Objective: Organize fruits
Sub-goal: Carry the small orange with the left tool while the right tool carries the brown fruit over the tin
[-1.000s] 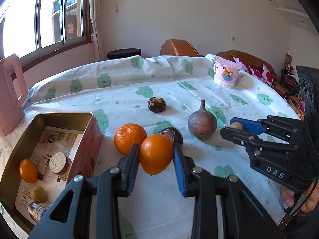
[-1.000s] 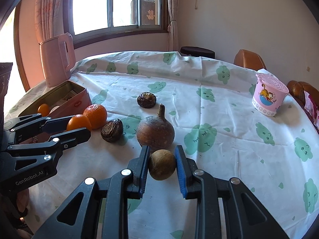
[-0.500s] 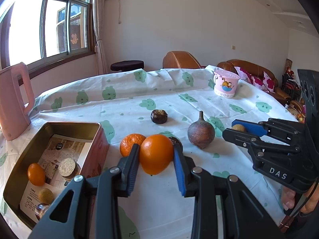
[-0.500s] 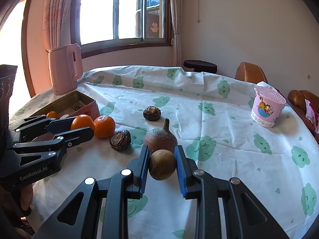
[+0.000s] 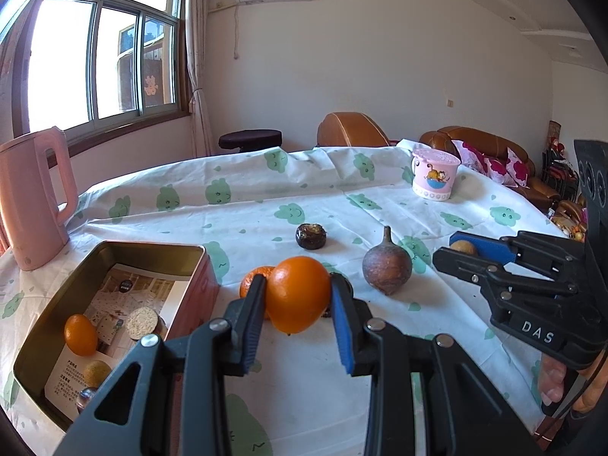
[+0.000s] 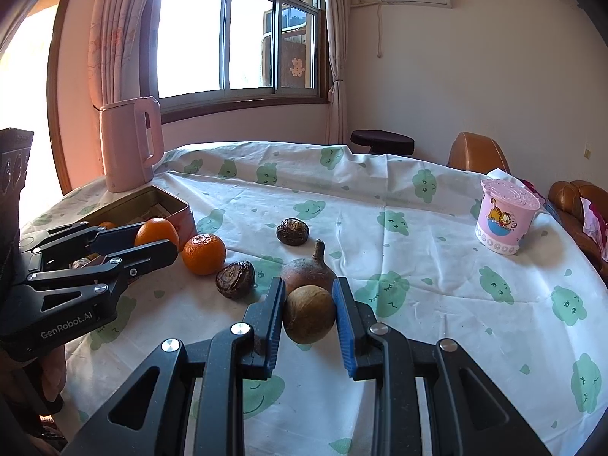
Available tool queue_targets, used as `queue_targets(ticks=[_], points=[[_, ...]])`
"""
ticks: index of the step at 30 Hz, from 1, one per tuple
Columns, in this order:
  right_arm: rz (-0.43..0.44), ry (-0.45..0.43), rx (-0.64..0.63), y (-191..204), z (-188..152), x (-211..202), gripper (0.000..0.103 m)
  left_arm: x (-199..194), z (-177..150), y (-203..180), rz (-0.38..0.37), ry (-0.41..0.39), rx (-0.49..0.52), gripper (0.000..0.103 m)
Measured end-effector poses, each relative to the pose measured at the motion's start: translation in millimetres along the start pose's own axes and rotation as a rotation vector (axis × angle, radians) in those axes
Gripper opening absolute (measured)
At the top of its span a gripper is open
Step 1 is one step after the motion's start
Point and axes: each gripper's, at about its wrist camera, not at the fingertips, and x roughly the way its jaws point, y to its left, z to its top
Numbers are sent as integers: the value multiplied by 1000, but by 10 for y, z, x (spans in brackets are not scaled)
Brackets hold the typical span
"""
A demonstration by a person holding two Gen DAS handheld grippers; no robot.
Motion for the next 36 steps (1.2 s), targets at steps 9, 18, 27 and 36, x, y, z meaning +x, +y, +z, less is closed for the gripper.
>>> queue_targets(ticks=[9, 18, 27, 36], points=[[2, -24, -1, 5, -4, -48, 28, -54, -2, 3, 11, -27, -3, 35], [4, -52, -4, 14, -6, -101, 28, -115, -5, 4, 15, -57, -4, 35], [5, -86, -7, 12, -8, -165, 28, -153, -13, 17, 21, -78, -10, 35], [4, -110, -11, 26, -14, -215, 28, -188, -23, 27, 28, -100, -13, 35]])
